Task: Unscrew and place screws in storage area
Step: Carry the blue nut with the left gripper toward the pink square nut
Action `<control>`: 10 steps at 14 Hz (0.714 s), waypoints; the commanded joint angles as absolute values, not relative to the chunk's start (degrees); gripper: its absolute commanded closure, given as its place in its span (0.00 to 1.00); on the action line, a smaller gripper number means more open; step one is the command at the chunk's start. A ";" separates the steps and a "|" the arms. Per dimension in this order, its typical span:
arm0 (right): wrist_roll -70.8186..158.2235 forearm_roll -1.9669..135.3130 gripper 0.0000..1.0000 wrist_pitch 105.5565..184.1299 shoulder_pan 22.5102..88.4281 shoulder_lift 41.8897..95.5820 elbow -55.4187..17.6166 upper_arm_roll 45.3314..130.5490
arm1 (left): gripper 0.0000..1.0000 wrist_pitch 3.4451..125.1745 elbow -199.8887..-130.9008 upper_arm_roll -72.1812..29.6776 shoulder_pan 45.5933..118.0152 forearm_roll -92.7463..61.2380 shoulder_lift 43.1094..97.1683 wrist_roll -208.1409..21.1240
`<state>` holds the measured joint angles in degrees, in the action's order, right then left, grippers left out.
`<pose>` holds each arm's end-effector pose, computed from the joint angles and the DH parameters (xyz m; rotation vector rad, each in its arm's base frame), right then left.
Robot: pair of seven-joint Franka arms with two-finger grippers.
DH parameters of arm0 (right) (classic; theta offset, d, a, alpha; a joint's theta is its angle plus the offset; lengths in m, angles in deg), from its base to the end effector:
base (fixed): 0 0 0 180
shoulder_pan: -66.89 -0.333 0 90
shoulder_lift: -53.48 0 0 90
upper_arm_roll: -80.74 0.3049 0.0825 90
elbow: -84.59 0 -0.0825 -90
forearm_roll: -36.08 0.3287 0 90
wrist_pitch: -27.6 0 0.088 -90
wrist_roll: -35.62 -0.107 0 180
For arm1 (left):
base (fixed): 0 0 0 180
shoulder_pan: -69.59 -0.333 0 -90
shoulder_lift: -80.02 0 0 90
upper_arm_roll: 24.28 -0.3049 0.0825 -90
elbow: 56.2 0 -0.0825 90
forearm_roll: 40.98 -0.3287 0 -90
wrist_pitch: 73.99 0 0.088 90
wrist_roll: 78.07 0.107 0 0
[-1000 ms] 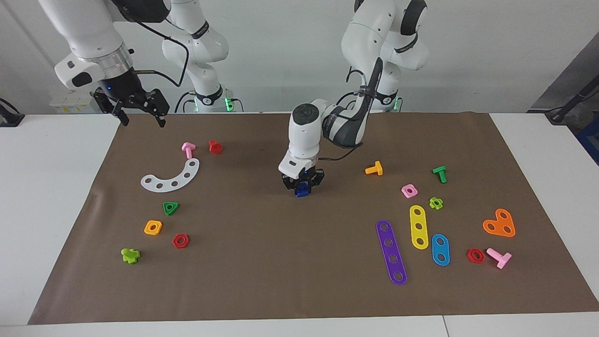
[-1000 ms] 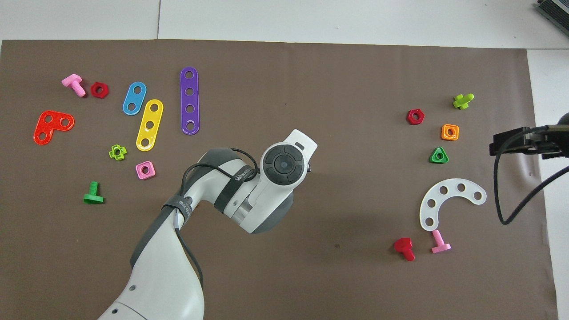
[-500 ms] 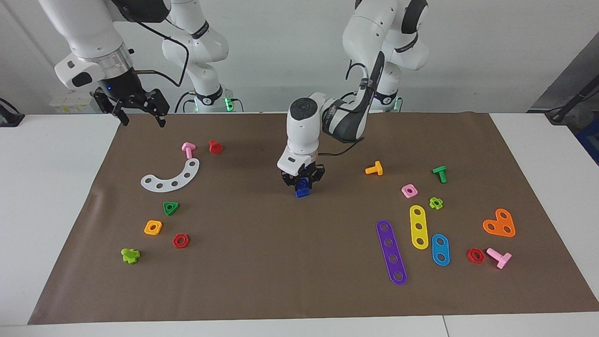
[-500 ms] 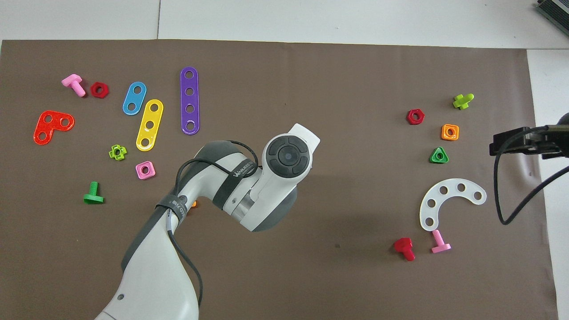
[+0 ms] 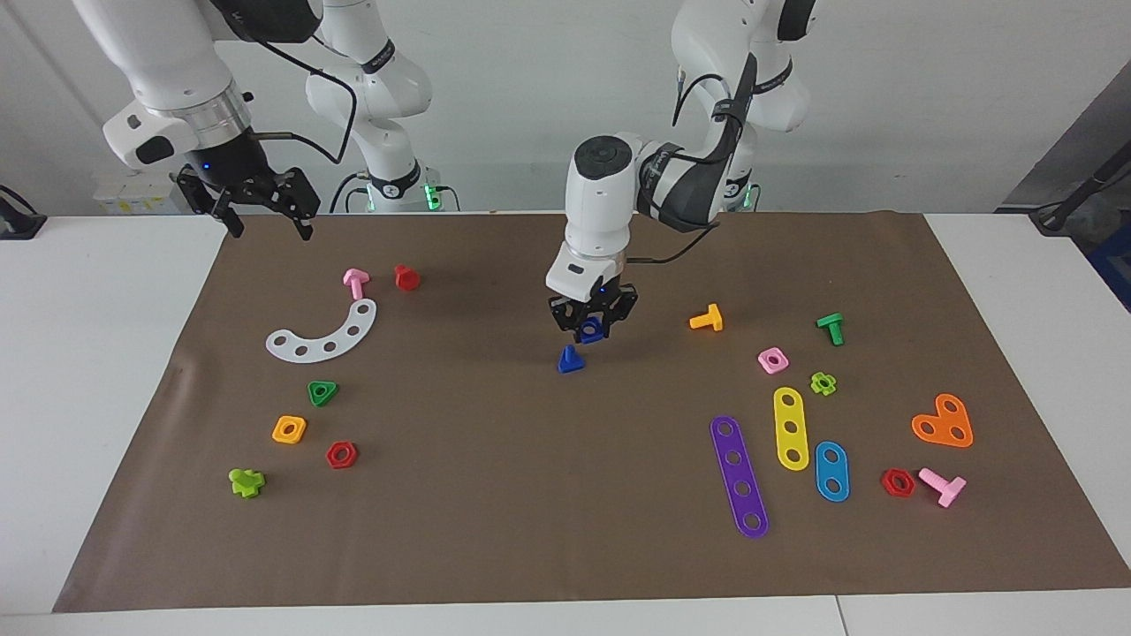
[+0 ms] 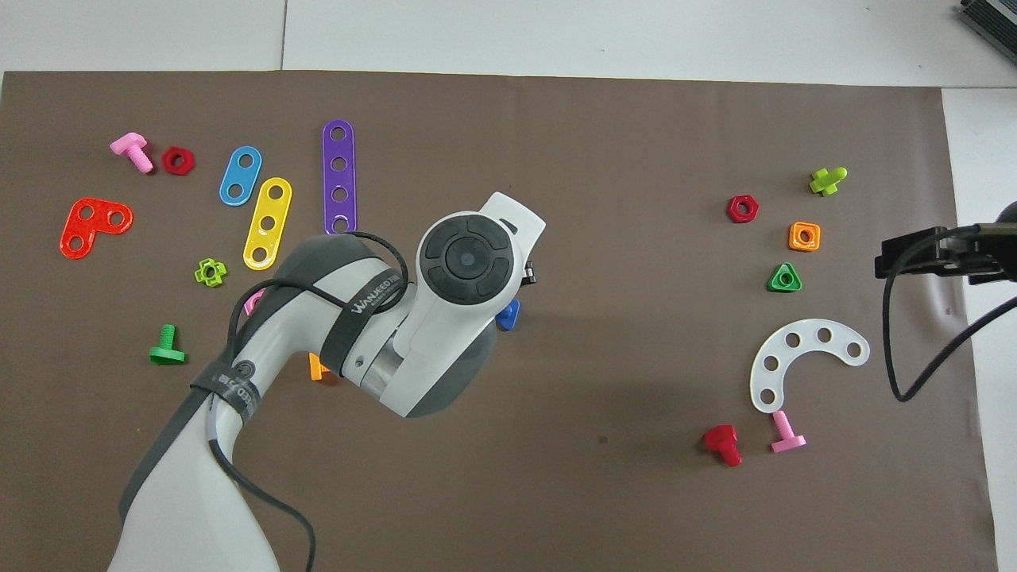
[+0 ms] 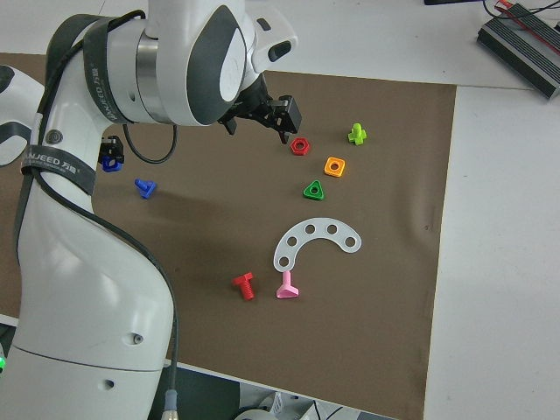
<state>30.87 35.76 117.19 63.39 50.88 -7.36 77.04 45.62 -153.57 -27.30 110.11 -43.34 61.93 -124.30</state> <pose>0.4848 -0.0031 0.6209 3.1362 -0.1355 0.0066 0.4760 -0.3666 0.4304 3.1226 0.2034 0.1400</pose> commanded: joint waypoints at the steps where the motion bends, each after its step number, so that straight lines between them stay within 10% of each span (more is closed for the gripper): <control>1: 32.36 35.91 0.00 116.89 63.38 49.62 -8.58 76.96 | 1.00 48.60 -159.19 -26.83 105.47 -44.58 64.11 -117.73; 10: 32.72 36.00 0.00 121.20 64.09 48.39 -12.00 76.52 | 1.00 63.82 -175.98 -26.74 91.57 -44.49 68.42 -92.67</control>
<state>30.99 35.76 118.69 64.16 50.43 -8.49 76.12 61.57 -171.17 -27.44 93.59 -43.50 64.96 -96.08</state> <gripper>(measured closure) 0.000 0.529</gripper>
